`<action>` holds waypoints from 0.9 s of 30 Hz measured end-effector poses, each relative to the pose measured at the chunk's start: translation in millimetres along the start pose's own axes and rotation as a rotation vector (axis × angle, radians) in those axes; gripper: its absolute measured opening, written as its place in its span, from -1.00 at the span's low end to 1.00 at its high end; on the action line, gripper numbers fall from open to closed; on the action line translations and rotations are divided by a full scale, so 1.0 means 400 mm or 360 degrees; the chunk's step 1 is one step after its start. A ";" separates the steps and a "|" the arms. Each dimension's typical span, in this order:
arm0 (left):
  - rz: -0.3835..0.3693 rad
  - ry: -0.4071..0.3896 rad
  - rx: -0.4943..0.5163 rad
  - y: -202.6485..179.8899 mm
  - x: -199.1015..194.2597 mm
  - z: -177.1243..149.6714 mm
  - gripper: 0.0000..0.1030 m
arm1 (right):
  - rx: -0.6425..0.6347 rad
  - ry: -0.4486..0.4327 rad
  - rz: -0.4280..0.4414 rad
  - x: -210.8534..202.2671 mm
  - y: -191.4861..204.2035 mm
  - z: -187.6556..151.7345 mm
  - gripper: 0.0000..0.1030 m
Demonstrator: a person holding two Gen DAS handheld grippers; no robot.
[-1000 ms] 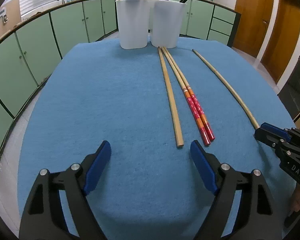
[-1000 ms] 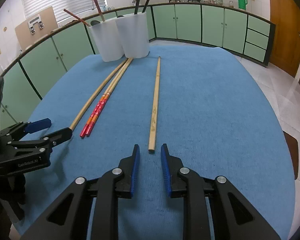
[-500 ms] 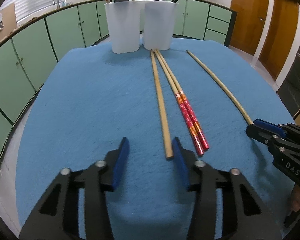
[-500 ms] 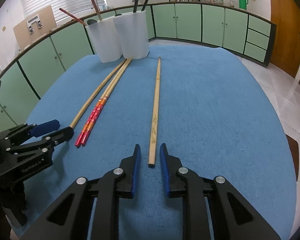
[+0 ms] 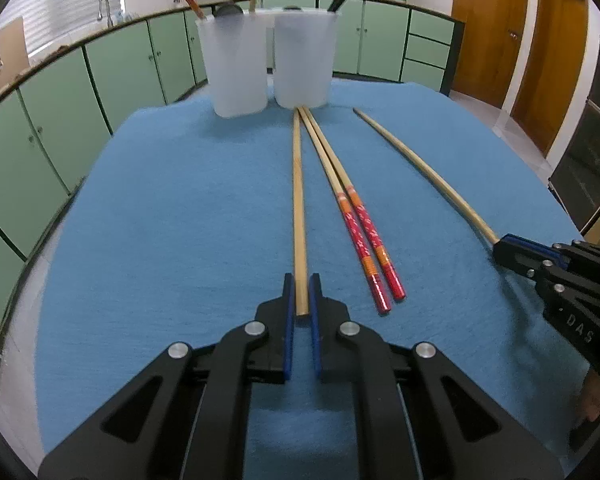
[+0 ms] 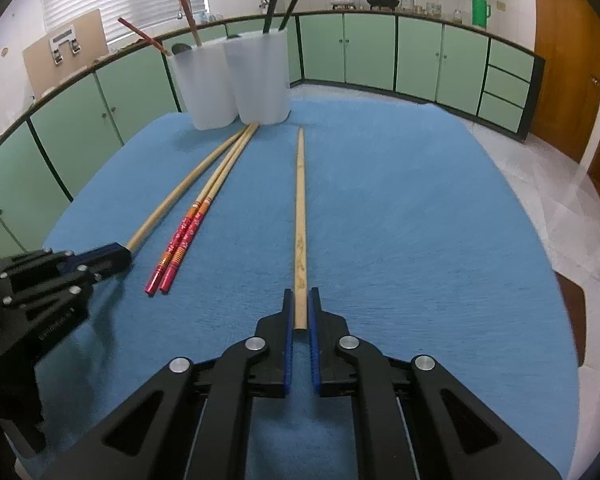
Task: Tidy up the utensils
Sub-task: 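Lift both plain chopsticks and carry them up over the holder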
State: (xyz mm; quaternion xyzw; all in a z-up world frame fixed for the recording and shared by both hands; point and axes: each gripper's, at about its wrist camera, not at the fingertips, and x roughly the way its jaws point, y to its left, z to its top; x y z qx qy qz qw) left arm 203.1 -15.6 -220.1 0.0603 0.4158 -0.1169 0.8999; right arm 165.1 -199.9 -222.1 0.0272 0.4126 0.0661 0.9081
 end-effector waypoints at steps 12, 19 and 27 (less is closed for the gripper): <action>-0.0032 -0.0242 0.0002 0.032 -0.202 0.075 -0.89 | -0.0023 -0.0183 0.0008 -0.128 -0.011 0.083 -0.87; -0.0059 -0.0441 0.0042 0.042 -0.317 0.171 -0.89 | -0.0150 -0.0318 0.0023 -0.210 0.014 0.179 -0.87; -0.0103 -0.0578 0.0084 0.038 -0.395 0.260 -0.89 | -0.0158 -0.0417 0.0090 -0.279 0.023 0.307 -0.87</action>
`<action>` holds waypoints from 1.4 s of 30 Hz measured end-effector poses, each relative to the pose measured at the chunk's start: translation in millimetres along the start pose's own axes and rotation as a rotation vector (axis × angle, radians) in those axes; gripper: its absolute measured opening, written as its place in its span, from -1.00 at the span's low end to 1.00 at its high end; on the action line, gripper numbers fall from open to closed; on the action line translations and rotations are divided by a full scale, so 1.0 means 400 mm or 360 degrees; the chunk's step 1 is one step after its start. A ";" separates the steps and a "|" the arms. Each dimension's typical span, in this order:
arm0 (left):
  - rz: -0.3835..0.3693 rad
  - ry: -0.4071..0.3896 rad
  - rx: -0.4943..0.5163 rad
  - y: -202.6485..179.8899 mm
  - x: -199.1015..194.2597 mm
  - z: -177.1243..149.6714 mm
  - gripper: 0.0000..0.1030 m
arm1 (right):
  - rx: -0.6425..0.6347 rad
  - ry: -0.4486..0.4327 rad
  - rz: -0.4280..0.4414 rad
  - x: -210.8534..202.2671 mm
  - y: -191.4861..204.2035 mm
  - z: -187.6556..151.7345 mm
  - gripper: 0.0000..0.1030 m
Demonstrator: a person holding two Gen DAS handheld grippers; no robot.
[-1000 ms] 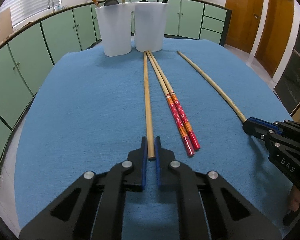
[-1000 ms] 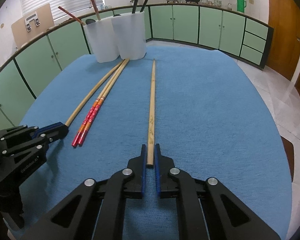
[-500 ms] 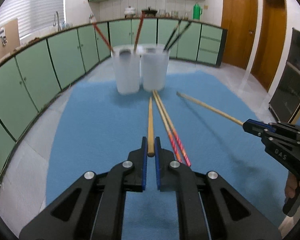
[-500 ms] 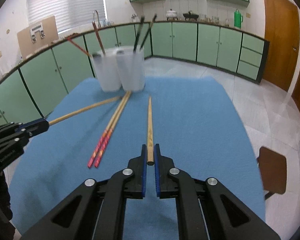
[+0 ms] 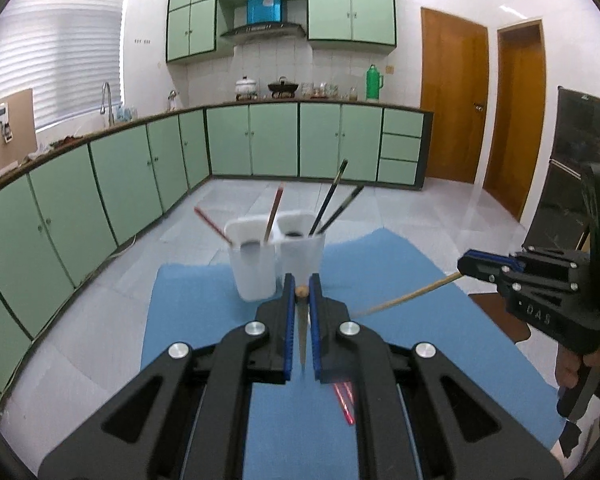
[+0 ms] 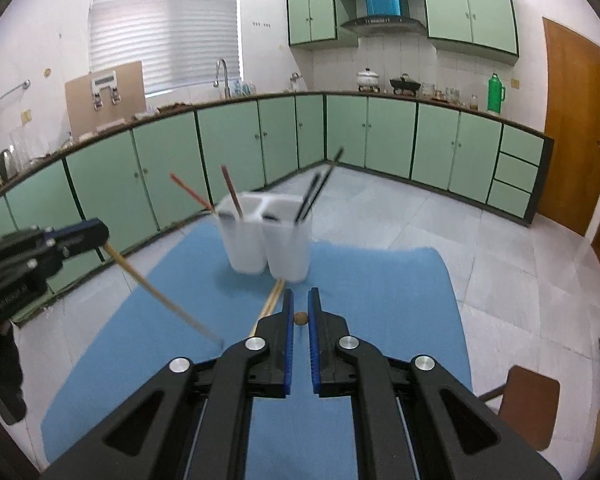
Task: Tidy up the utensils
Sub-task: 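Lift both plain chopsticks and carry them up over the holder, then lower the chopsticks into the holder and open both tools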
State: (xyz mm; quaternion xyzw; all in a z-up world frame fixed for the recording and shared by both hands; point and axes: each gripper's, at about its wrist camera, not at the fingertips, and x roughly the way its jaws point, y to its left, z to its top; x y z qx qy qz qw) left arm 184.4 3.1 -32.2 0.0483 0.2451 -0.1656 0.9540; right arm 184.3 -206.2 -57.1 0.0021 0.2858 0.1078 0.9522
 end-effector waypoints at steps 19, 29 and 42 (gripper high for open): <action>-0.0038 -0.0174 0.0040 0.029 -0.042 0.126 -0.89 | -0.0065 -0.0057 0.0257 -0.033 0.005 0.248 -0.87; 0.0048 -0.0415 0.0070 0.069 -0.030 0.321 -0.89 | -0.0010 -0.0264 0.0247 0.015 -0.007 0.463 -0.87; 0.0063 -0.0376 -0.0004 0.107 0.181 0.381 -0.89 | -0.0027 -0.0264 0.0115 0.214 -0.016 0.532 -0.87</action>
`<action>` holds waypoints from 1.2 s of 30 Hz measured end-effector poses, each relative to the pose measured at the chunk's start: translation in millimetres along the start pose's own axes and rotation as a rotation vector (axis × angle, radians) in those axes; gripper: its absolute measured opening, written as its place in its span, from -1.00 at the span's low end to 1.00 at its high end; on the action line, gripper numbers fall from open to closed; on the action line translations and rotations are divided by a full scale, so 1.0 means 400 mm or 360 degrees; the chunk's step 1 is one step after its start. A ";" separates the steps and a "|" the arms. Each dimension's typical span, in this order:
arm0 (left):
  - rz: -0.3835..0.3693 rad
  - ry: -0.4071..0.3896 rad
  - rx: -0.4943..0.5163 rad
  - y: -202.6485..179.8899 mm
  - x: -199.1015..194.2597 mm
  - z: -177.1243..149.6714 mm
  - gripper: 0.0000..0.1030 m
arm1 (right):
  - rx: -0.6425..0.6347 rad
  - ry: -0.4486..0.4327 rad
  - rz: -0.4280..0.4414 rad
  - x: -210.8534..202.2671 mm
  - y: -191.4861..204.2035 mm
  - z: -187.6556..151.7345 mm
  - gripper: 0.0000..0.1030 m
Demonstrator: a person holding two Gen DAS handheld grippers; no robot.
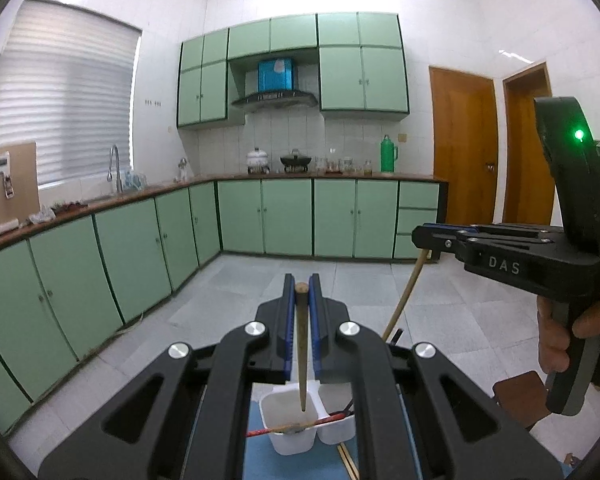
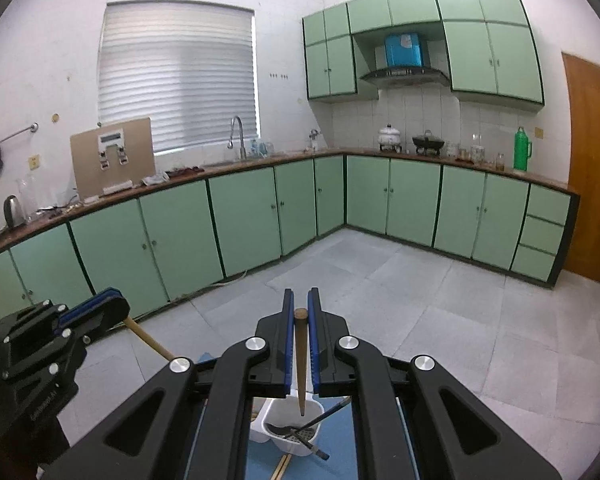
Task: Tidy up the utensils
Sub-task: 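Lower the chopsticks into the holder and open both tools, then pull both open tools back from the holder toward the red-patterned chopsticks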
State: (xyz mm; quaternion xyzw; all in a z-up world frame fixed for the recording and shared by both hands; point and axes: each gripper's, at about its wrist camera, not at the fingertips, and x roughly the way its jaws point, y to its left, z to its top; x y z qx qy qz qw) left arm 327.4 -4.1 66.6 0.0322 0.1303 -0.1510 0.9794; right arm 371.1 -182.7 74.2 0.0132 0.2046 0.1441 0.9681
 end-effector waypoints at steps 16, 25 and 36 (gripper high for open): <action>0.0009 0.0303 -0.0086 0.081 0.216 -0.143 -0.87 | 0.0041 0.0227 -0.0007 0.153 -0.037 -0.136 -0.86; 0.0037 0.0240 -0.0166 0.123 0.125 -0.158 -0.17 | 0.0006 0.0101 -0.0161 0.036 -0.057 -0.164 -0.10; 0.0071 0.0214 -0.0170 0.069 -0.105 -0.277 0.35 | 0.0024 -0.0005 -0.0367 -0.178 -0.049 -0.340 0.82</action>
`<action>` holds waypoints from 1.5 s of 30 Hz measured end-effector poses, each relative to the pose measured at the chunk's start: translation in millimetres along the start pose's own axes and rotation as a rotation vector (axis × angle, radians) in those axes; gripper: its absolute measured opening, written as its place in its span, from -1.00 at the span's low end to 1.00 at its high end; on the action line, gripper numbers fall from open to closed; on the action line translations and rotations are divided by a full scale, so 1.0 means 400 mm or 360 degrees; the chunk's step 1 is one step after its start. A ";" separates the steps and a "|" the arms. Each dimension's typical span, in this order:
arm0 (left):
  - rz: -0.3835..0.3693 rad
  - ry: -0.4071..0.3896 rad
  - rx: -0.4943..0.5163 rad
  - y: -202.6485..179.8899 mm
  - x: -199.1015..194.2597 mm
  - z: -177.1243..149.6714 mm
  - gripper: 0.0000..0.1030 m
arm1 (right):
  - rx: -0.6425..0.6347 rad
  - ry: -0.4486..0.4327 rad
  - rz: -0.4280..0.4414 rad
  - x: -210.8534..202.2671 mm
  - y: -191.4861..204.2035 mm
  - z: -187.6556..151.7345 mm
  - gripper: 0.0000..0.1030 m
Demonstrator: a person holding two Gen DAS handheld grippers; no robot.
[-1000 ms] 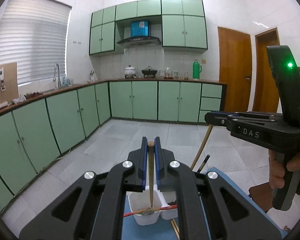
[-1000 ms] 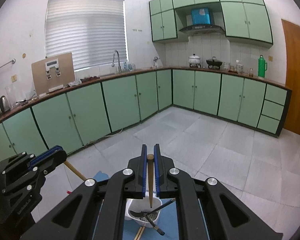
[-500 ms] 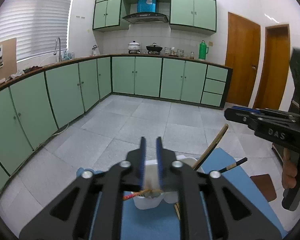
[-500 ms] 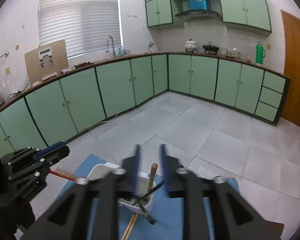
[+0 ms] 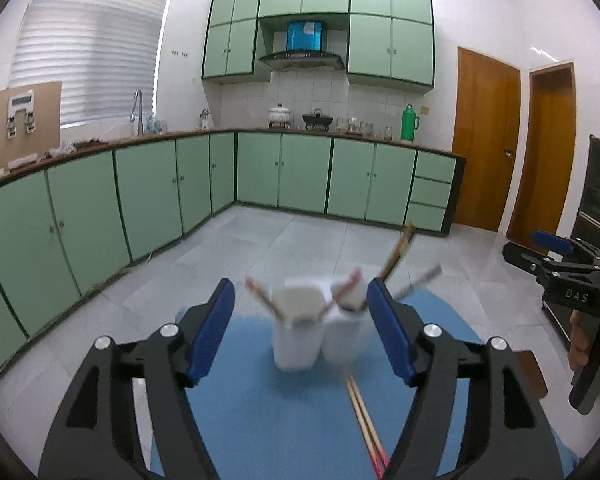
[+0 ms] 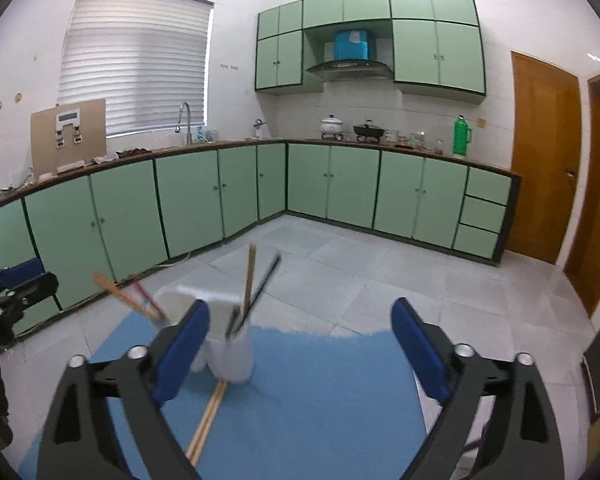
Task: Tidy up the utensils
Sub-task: 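Pull both open tools back from the holder toward the red-patterned chopsticks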
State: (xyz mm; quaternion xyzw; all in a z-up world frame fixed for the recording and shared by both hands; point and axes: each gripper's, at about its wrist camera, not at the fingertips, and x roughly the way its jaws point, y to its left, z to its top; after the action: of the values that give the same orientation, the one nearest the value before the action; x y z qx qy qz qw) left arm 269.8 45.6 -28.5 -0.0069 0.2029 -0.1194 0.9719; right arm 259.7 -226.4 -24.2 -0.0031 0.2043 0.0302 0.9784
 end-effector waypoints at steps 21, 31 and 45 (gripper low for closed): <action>0.0133 0.0383 0.0093 -0.016 -0.066 -0.402 0.64 | 0.0162 0.0414 -0.0013 -0.071 0.047 -0.397 0.88; 0.0162 0.0488 0.0090 0.002 -0.047 -0.467 0.65 | 0.0164 0.0550 0.0049 -0.042 0.100 -0.488 0.88; 0.0222 0.0528 0.0044 0.031 -0.033 -0.479 0.66 | 0.0057 0.0679 0.0143 -0.003 0.199 -0.530 0.77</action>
State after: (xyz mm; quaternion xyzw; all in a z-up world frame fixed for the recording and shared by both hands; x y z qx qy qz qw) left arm 185.1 67.4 -200.0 0.0404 0.3587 -0.0540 0.9310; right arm 169.2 -150.9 -217.5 0.0171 0.4072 0.0690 0.9106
